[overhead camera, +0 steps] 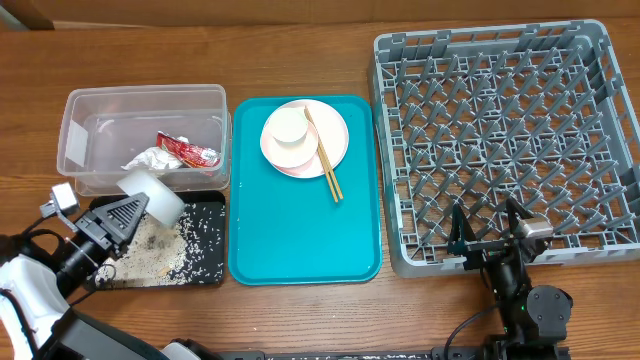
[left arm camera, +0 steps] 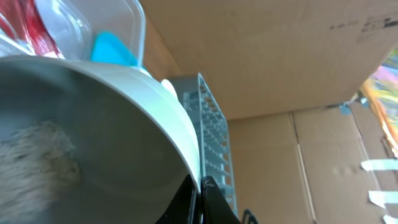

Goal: Sort waste into correct bins and load items into the dishwasher
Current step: 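Tip the bowl with the left gripper, pouring rice onto the black tray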

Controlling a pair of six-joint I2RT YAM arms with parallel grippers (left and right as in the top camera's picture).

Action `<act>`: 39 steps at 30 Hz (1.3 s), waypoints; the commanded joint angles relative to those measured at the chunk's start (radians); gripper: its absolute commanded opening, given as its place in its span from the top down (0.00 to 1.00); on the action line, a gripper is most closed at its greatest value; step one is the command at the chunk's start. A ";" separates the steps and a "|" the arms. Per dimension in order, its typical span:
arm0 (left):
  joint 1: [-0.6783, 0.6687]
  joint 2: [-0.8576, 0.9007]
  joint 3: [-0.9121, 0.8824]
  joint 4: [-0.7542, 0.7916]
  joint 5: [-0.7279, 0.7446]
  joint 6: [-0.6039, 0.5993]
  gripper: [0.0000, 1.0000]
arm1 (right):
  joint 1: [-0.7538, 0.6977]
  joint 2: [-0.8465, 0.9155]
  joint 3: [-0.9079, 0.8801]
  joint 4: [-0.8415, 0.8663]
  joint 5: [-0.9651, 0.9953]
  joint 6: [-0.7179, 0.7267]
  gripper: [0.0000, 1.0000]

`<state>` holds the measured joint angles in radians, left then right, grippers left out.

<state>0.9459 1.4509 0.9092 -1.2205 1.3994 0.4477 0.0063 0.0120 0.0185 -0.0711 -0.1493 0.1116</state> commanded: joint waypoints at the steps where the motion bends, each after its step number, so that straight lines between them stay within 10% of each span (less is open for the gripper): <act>1: -0.014 -0.022 -0.005 -0.039 0.023 0.124 0.96 | -0.002 -0.009 -0.011 0.004 0.003 0.001 0.00; 39: -0.004 -0.017 -0.005 0.034 0.080 0.060 0.96 | -0.002 -0.009 -0.011 0.004 0.003 0.001 0.00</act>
<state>0.9485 1.4483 0.9066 -1.2057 1.4780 0.5072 0.0067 0.0120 0.0185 -0.0719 -0.1493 0.1116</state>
